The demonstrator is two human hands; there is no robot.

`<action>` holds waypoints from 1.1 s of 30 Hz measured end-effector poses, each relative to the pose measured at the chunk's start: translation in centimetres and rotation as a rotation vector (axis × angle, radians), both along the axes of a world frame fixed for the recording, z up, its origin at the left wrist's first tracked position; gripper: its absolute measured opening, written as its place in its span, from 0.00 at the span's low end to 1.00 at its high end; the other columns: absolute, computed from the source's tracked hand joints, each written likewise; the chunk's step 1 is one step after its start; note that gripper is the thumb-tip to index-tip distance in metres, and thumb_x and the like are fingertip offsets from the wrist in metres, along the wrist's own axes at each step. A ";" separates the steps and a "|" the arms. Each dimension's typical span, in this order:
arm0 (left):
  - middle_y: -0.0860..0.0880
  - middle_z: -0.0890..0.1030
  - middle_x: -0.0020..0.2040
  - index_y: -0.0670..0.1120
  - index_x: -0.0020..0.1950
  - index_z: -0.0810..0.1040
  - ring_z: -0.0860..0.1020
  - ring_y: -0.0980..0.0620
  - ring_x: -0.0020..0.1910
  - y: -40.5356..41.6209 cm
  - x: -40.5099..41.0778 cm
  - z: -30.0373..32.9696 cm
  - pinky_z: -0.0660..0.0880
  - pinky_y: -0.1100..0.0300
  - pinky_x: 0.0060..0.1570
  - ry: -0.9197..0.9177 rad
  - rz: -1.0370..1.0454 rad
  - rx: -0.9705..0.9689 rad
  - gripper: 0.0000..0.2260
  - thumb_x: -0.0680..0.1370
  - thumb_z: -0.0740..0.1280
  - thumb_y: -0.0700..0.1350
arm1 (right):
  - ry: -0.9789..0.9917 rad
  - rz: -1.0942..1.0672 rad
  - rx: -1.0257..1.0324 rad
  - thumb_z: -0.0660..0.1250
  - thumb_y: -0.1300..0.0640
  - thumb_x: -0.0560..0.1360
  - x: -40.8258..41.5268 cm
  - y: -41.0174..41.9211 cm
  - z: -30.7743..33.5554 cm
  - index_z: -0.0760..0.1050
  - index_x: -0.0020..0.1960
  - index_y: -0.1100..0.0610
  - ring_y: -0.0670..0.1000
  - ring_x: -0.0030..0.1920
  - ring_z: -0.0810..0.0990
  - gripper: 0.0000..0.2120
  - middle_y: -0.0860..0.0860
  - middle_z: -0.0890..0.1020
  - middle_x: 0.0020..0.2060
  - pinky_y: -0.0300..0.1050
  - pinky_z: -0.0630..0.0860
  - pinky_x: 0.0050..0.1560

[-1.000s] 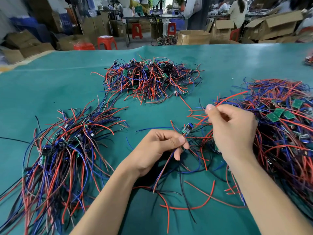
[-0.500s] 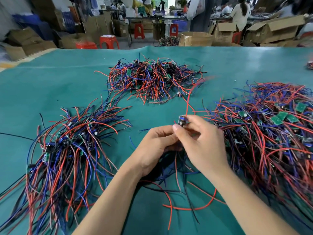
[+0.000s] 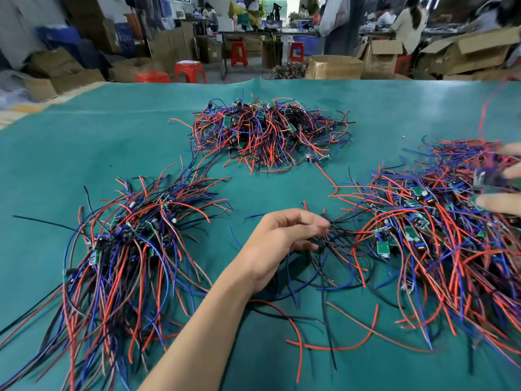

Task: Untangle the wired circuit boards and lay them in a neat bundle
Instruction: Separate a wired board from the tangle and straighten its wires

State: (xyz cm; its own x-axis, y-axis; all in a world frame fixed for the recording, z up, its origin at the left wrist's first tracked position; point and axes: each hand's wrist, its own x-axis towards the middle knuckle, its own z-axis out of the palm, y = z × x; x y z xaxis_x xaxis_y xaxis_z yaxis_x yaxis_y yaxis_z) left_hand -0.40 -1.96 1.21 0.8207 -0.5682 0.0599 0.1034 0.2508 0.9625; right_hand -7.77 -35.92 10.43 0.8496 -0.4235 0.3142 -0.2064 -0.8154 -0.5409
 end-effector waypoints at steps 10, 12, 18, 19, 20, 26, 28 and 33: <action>0.46 0.83 0.46 0.39 0.48 0.82 0.81 0.54 0.47 -0.2 -0.1 0.2 0.78 0.62 0.45 0.023 0.028 -0.010 0.08 0.78 0.64 0.30 | 0.440 0.263 -0.331 0.77 0.46 0.69 12.6 14.5 -0.8 0.82 0.48 0.48 0.56 0.52 0.83 0.11 0.52 0.85 0.49 0.48 0.80 0.56; 0.46 0.83 0.46 0.39 0.48 0.82 0.81 0.54 0.47 -0.1 -0.1 0.1 0.78 0.62 0.45 0.034 0.028 -0.014 0.07 0.78 0.65 0.31 | 0.481 0.160 -0.325 0.73 0.47 0.73 15.4 14.8 -2.6 0.77 0.46 0.56 0.59 0.49 0.82 0.13 0.59 0.83 0.53 0.51 0.80 0.58; 0.46 0.82 0.46 0.38 0.50 0.81 0.79 0.53 0.47 -0.2 -0.1 0.1 0.77 0.61 0.46 0.025 0.048 0.003 0.07 0.78 0.64 0.31 | 0.492 0.080 -0.251 0.67 0.55 0.79 18.6 14.0 -5.1 0.68 0.44 0.61 0.64 0.52 0.80 0.12 0.63 0.81 0.58 0.47 0.73 0.46; 0.46 0.82 0.46 0.38 0.50 0.81 0.79 0.53 0.47 -0.2 -0.1 0.1 0.77 0.61 0.45 0.027 0.054 0.005 0.07 0.78 0.64 0.31 | 0.506 0.088 -0.233 0.66 0.56 0.79 18.8 13.9 -5.2 0.68 0.43 0.61 0.63 0.48 0.80 0.11 0.63 0.81 0.55 0.45 0.72 0.44; 0.45 0.82 0.46 0.37 0.51 0.81 0.79 0.53 0.47 -0.2 -0.1 0.1 0.77 0.61 0.45 0.032 0.059 0.006 0.07 0.78 0.64 0.30 | 0.524 0.105 -0.200 0.65 0.57 0.80 18.7 13.8 -5.0 0.68 0.42 0.61 0.61 0.41 0.79 0.12 0.62 0.81 0.49 0.44 0.71 0.39; 0.43 0.82 0.44 0.38 0.51 0.80 0.80 0.51 0.44 -0.4 -0.2 0.4 0.79 0.62 0.43 0.108 0.114 -0.007 0.07 0.77 0.65 0.30 | 0.398 0.305 0.302 0.68 0.58 0.81 14.5 14.0 -0.6 0.74 0.37 0.58 0.50 0.32 0.73 0.14 0.52 0.75 0.32 0.40 0.64 0.28; 0.40 0.82 0.45 0.38 0.56 0.78 0.80 0.48 0.43 -0.5 0.0 0.4 0.80 0.61 0.42 0.162 0.148 -0.036 0.07 0.79 0.64 0.33 | 0.367 0.377 0.404 0.68 0.59 0.81 11.6 14.2 0.5 0.75 0.38 0.59 0.49 0.32 0.74 0.13 0.52 0.76 0.32 0.41 0.64 0.27; 0.38 0.82 0.53 0.39 0.63 0.73 0.83 0.44 0.43 -0.7 0.3 0.9 0.81 0.58 0.38 0.305 0.230 -0.168 0.15 0.84 0.58 0.49 | 0.319 0.528 0.554 0.69 0.59 0.80 4.7 15.9 0.4 0.78 0.39 0.59 0.44 0.21 0.71 0.11 0.49 0.77 0.24 0.35 0.60 0.17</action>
State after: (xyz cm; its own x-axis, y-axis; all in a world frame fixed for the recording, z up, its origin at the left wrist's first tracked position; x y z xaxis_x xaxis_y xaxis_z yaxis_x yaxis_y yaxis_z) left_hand -0.13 -2.67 2.08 0.9197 -0.3708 -0.1293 0.3003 0.4517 0.8401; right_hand -3.11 -20.02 10.80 0.9930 0.0341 -0.1127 -0.0825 -0.4807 -0.8730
